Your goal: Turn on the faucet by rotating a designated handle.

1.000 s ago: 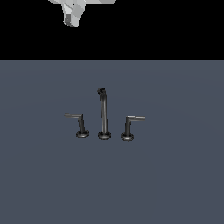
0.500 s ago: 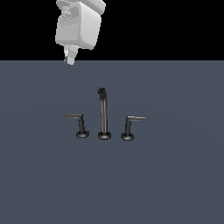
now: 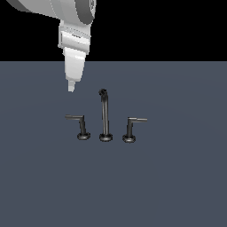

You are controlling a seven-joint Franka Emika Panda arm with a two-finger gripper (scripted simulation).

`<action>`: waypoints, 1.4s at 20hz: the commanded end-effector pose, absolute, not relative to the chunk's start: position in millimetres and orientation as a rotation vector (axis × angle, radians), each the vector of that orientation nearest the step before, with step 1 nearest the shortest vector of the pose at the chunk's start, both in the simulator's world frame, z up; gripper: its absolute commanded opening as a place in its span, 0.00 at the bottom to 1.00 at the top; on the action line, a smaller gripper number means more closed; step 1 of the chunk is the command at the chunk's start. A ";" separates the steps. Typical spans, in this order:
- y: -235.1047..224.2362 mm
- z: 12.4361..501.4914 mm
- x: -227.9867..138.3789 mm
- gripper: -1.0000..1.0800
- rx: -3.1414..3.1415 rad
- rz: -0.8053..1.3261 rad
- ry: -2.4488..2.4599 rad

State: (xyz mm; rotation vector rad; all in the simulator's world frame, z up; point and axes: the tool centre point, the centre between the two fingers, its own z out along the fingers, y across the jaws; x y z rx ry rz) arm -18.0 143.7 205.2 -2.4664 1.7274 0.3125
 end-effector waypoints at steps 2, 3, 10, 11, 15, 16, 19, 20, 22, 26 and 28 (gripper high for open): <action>148.2 177.4 -9.5 0.00 -2.397 0.276 1.881; 149.1 169.8 -7.2 0.00 -2.377 0.261 1.924; 152.0 126.9 6.2 0.00 -2.238 0.139 2.166; 152.1 122.6 7.6 0.00 -2.221 0.122 2.191; 152.3 109.4 12.5 0.00 -2.164 0.061 2.266; 152.2 107.0 13.4 0.00 -2.153 0.049 2.280; 152.2 101.7 15.6 0.00 -2.126 0.020 2.310; 152.2 100.5 16.1 0.00 -2.120 0.013 2.317; 152.2 98.9 16.8 0.00 -2.112 0.003 2.326; 152.1 98.4 17.1 0.00 -2.109 0.000 2.329; 152.4 98.4 16.8 0.00 -2.110 0.001 2.327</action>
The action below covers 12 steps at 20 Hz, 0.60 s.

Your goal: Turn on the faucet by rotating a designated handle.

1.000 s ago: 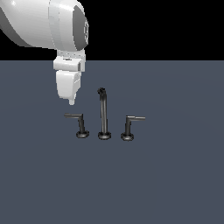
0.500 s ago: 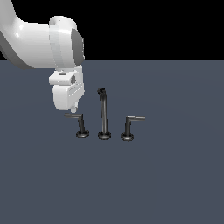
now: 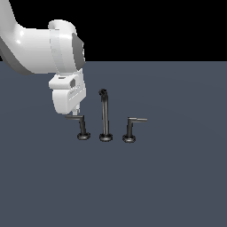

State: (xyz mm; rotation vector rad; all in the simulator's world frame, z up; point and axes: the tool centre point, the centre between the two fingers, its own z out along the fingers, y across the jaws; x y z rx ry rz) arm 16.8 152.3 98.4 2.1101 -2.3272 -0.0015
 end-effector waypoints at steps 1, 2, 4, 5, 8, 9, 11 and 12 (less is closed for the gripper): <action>154.2 98.3 13.8 0.00 2.110 -0.001 -2.327; 156.1 98.3 10.8 0.00 2.110 -0.001 -2.327; 159.9 98.3 4.7 0.00 2.110 -0.001 -2.327; 161.6 98.3 1.7 0.00 2.110 -0.001 -2.328; 167.2 98.3 -7.4 0.00 2.109 -0.001 -2.328; 169.2 98.3 -10.5 0.00 2.109 -0.001 -2.328; 173.1 98.3 -16.7 0.00 2.109 -0.001 -2.328; 175.1 98.2 -19.8 0.00 2.109 -0.001 -2.328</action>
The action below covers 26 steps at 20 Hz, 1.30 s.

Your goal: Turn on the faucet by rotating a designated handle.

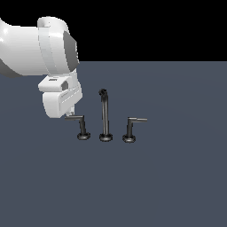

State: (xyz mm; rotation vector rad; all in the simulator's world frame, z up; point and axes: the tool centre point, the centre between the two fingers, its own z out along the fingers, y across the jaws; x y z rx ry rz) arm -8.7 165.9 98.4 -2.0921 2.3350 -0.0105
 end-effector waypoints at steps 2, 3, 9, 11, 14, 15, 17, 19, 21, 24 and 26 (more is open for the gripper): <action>168.0 98.5 -11.6 0.00 -2.099 -0.019 2.333; 167.8 98.5 -14.7 0.00 -2.099 -0.018 2.333; 166.8 98.4 -33.4 0.00 -2.103 -0.011 2.331; 166.5 98.3 -39.7 0.00 -2.104 -0.009 2.331; 166.0 98.3 -49.1 0.00 -2.106 -0.006 2.330; 165.8 98.3 -52.2 0.00 -2.106 -0.005 2.330; 165.5 98.3 -58.5 0.00 -2.107 -0.003 2.329; 165.3 98.4 -61.6 0.00 -2.108 -0.002 2.329; 160.7 98.3 -56.6 0.00 -2.103 -0.018 2.329; 152.5 98.3 -64.3 0.00 -2.104 -0.014 2.329; 147.1 98.3 -69.4 0.00 -2.105 -0.011 2.329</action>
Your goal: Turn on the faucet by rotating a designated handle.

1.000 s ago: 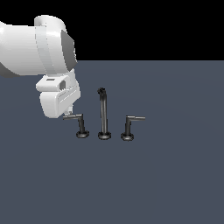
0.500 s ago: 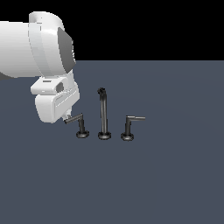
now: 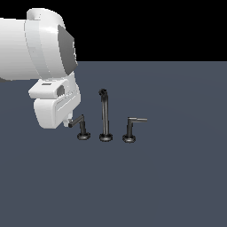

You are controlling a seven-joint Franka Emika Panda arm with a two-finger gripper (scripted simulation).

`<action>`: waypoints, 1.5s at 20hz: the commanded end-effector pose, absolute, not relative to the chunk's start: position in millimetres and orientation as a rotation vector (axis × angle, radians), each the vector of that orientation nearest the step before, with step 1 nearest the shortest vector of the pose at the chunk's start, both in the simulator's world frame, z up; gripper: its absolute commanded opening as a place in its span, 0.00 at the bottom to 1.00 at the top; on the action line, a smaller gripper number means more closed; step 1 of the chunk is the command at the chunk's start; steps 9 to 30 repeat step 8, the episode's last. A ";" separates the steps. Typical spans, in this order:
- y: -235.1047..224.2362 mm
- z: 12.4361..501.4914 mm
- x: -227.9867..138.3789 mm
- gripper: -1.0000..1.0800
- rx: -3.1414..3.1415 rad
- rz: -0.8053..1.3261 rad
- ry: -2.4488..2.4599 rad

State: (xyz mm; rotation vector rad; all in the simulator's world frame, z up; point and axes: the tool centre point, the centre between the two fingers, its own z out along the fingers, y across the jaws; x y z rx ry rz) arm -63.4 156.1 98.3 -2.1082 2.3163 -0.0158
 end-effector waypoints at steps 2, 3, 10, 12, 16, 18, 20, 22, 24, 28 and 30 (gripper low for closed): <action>141.5 98.4 -74.5 0.00 -2.106 -0.008 2.329; 138.8 98.3 -77.1 0.00 -2.107 -0.007 2.329; 127.6 98.4 -87.3 0.00 -2.108 -0.001 2.329; 127.6 98.4 -87.3 0.00 -2.108 -0.001 2.329; 127.6 98.4 -87.3 0.00 -2.108 -0.001 2.329; 127.6 98.4 -87.3 0.00 -2.108 -0.001 2.329; 127.6 98.4 -87.3 0.00 -2.108 -0.001 2.329; 127.6 98.4 -87.3 0.00 -2.108 -0.001 2.329; 127.6 98.4 -87.3 0.00 -2.108 -0.001 2.329; 127.6 98.4 -87.3 0.00 -2.108 -0.001 2.329; 127.6 98.4 -87.3 0.00 -2.108 -0.001 2.329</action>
